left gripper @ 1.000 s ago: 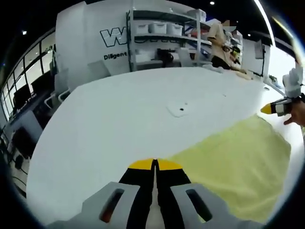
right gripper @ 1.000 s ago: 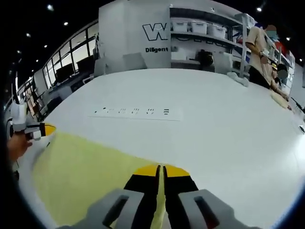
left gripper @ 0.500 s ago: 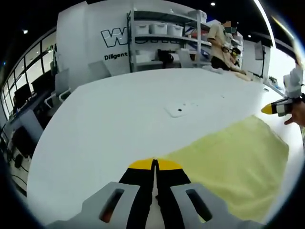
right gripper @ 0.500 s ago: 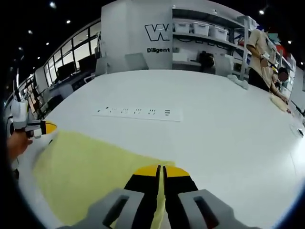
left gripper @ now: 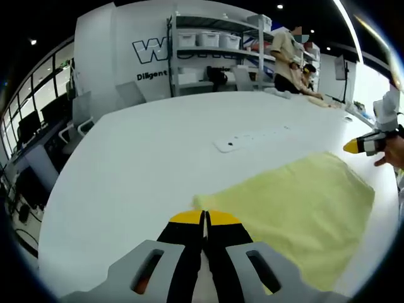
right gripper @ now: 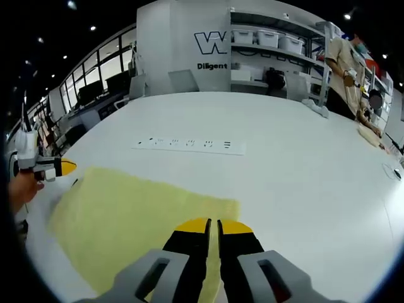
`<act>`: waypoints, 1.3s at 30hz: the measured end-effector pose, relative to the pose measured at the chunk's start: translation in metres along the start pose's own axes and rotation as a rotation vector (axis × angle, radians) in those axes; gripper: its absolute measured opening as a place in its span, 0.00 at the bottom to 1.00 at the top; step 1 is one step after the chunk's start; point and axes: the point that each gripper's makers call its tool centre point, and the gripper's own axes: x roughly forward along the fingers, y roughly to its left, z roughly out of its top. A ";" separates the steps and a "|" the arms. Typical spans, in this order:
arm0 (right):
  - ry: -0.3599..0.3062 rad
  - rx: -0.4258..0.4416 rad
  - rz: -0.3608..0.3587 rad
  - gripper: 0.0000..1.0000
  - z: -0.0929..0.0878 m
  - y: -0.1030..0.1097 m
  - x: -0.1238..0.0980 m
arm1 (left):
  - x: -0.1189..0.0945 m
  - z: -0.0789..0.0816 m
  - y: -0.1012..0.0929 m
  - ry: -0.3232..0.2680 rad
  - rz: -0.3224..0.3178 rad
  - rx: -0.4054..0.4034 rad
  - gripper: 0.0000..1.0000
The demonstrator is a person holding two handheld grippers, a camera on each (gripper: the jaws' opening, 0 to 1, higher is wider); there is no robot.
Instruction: Fold the garment on the visible template until the final outline fits inside the template.
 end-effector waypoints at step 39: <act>0.009 0.000 0.003 0.07 -0.041 0.019 -0.073 | -0.067 -0.032 -0.019 0.003 -0.025 -0.029 0.06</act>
